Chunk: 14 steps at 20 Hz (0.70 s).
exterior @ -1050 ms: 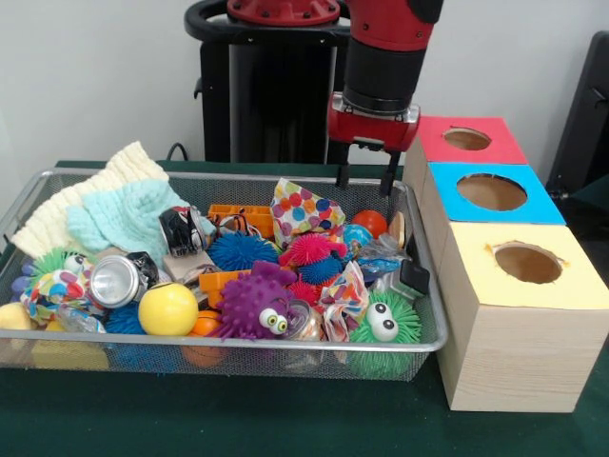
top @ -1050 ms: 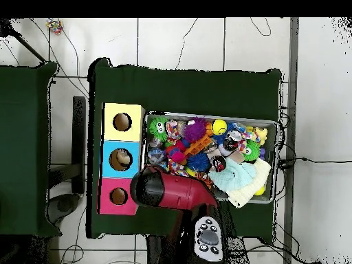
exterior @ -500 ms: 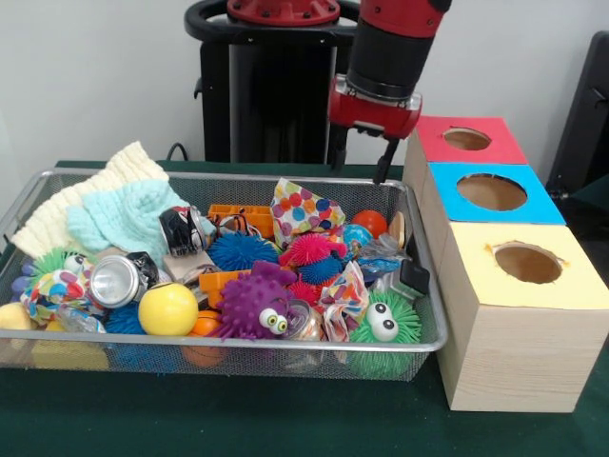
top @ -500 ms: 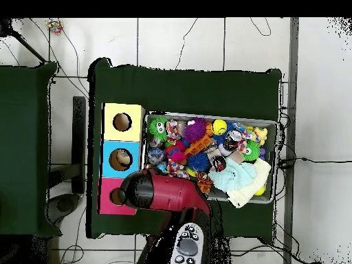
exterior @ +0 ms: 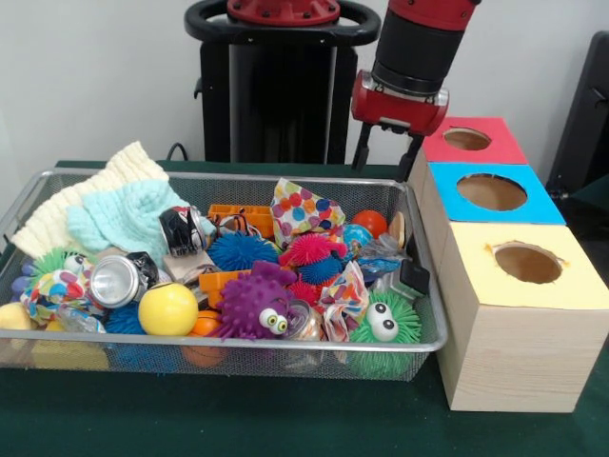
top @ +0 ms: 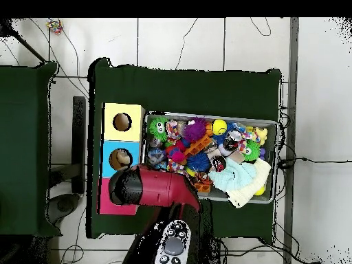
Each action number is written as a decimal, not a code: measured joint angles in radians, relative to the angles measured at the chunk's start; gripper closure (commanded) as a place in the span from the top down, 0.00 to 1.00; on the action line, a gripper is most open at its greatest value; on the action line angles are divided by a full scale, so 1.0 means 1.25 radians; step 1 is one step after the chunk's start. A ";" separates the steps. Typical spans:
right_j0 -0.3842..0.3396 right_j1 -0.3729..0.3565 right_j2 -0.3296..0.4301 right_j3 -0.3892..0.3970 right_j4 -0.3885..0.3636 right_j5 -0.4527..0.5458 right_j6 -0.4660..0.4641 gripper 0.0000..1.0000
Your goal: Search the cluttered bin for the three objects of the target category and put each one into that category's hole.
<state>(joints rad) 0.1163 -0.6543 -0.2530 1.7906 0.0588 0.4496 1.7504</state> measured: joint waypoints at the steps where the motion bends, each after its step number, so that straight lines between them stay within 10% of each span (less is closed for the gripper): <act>1: -0.001 0.001 0.000 -0.005 0.000 0.001 0.000 1.00; 14: -0.044 0.088 0.015 -0.101 0.000 0.001 0.000 1.00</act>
<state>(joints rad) 0.0609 -0.5439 -0.2347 1.6642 0.0588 0.4504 1.7504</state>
